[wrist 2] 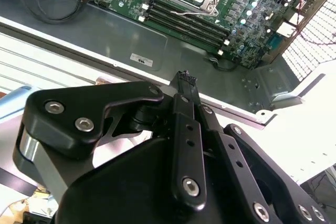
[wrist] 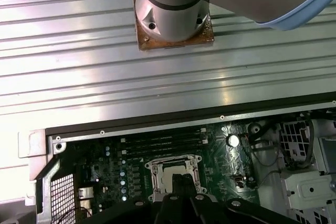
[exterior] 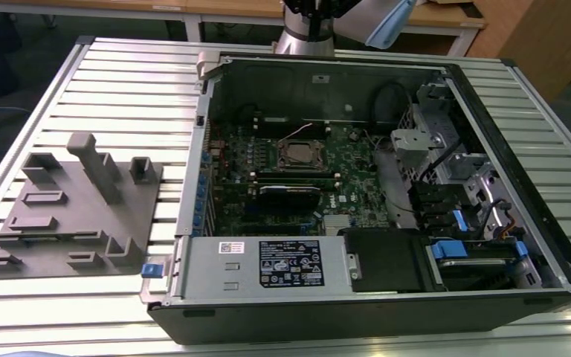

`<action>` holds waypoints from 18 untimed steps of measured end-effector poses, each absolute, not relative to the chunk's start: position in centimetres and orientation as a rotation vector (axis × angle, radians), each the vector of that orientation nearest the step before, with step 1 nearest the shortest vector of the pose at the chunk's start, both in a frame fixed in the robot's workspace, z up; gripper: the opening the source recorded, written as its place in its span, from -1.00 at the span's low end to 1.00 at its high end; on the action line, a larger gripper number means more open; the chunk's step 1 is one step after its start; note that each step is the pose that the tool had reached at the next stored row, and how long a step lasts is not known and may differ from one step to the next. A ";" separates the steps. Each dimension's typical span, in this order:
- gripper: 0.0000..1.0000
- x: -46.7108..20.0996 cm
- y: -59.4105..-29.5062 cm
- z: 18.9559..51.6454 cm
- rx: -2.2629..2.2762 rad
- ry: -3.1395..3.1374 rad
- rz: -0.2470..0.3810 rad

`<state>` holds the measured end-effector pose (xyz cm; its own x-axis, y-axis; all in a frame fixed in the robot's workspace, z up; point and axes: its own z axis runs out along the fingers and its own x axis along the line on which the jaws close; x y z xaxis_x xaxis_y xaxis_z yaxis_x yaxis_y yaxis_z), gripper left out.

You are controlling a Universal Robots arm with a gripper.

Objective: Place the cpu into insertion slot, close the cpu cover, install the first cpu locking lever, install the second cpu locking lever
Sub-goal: 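Install the first cpu locking lever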

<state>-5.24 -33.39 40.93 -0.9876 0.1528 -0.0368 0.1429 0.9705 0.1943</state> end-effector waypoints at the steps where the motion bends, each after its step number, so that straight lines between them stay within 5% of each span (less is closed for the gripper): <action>1: -0.80 -5.2 -34.0 40.5 0.230 3.068 0.277; 18: -0.80 -5.2 -34.0 40.7 0.230 3.068 0.277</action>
<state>-5.24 -33.97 40.71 -0.9876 0.1523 -0.0388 0.1429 0.9729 0.1819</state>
